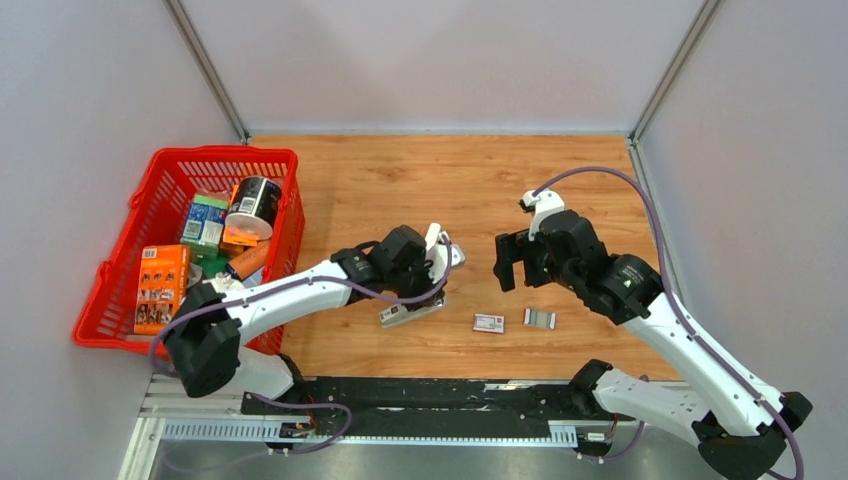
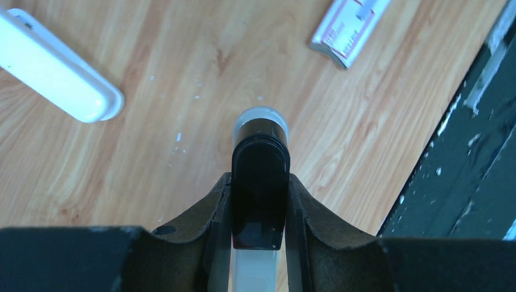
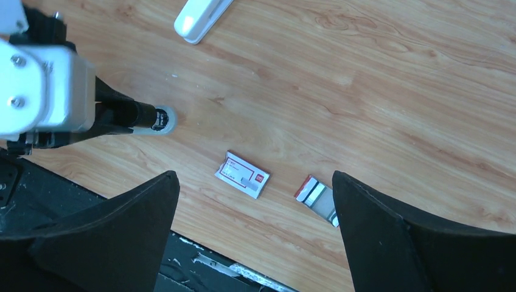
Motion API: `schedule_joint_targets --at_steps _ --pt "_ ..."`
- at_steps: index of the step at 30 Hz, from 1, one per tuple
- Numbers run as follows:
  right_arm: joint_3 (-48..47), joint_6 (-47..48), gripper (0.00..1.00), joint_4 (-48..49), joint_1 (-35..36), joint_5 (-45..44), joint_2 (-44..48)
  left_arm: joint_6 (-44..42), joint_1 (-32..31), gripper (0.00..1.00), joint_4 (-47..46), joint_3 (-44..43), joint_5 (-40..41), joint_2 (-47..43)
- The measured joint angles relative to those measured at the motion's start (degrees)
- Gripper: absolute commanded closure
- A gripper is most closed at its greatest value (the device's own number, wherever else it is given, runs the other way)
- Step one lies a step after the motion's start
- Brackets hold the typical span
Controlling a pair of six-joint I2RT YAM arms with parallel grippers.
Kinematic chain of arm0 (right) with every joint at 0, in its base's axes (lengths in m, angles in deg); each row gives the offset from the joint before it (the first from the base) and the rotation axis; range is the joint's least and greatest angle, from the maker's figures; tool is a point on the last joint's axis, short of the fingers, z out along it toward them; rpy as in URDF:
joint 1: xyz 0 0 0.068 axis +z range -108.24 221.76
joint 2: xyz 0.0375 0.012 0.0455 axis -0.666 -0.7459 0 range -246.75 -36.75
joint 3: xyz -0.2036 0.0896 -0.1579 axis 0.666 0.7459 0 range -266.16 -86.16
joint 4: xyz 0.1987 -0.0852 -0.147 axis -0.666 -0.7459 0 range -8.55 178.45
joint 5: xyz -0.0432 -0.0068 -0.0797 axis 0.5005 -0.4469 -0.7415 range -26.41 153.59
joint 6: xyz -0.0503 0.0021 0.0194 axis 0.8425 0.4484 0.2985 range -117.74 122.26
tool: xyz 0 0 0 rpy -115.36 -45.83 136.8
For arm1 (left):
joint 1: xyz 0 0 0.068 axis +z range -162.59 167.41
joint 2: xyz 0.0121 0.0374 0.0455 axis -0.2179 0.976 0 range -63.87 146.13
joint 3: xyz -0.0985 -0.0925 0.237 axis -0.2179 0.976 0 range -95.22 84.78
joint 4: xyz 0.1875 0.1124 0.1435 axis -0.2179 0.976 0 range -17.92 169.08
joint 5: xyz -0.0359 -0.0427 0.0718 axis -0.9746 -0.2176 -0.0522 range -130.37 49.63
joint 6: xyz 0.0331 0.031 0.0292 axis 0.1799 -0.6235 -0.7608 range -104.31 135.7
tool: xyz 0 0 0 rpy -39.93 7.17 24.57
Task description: Unload the staples from the stapler
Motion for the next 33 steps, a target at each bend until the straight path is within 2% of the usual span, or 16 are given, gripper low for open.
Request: schedule_joint_targets --at_steps 5,8,16,25,33 --pt "2.86 1.20 0.00 -0.09 0.22 4.11 1.64 -5.31 -4.31 1.00 -8.07 10.60 0.33 -7.15" --pt "4.81 1.84 0.01 0.39 0.83 6.58 1.86 -7.45 -5.49 1.00 -11.23 12.92 -0.24 -8.50" --pt "12.39 3.91 0.04 6.71 4.04 13.38 6.58 -13.20 -5.38 1.00 -15.65 13.05 -5.29 -4.81" --pt "16.52 6.19 0.10 11.47 4.79 20.57 11.21 -14.60 -5.40 1.00 -15.13 11.39 -16.92 -3.34" --pt "16.39 8.35 0.16 13.46 5.84 27.12 13.97 -12.57 -5.38 1.00 -15.06 10.16 -23.80 -11.65"
